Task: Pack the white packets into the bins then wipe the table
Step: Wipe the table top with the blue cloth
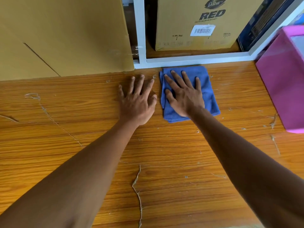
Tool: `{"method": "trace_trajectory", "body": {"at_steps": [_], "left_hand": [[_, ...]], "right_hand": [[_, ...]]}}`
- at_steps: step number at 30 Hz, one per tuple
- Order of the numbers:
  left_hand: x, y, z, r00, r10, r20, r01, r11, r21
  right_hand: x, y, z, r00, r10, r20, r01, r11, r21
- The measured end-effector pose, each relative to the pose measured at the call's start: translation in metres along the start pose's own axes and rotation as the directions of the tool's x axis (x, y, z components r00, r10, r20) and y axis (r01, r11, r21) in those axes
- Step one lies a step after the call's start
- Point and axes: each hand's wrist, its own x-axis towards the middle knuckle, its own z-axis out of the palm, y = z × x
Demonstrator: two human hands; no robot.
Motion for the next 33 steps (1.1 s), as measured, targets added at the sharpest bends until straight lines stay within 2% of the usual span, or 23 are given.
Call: {"method": "trace_trajectory", "body": {"at_steps": [3,10,16,19,24,28,33], "left_hand": [[0.000,-0.002,0.001,1.000,-0.001,0.002,0.001,1.000,0.003],[-0.001,0.000,-0.002,1.000,-0.022,0.015,0.022,1.000,0.001],[-0.002,-0.001,-0.002,1.000,-0.002,0.003,0.002,1.000,-0.003],[-0.001,0.000,-0.002,1.000,-0.009,0.011,0.009,1.000,0.002],[-0.005,0.004,-0.009,0.997,-0.022,0.075,0.022,1.000,-0.001],[-0.057,0.005,-0.016,0.995,-0.007,0.101,0.006,1.000,0.009],[-0.125,0.003,-0.010,1.000,0.002,0.026,-0.002,0.999,0.032]], "right_hand": [[0.019,-0.001,0.002,0.999,0.034,0.005,-0.034,0.999,-0.002],[-0.086,-0.023,0.014,1.000,0.029,-0.011,-0.029,1.000,0.012],[-0.005,-0.008,0.002,0.998,0.063,-0.012,-0.062,0.998,0.022],[0.003,-0.007,0.004,0.996,0.090,-0.003,-0.089,0.996,0.017],[-0.107,-0.036,0.019,0.996,0.081,-0.044,-0.080,0.996,0.036],[-0.208,-0.058,0.028,0.997,0.065,-0.045,-0.063,0.998,0.031],[-0.216,-0.059,0.020,0.998,0.066,-0.002,-0.066,0.997,0.030]]}}
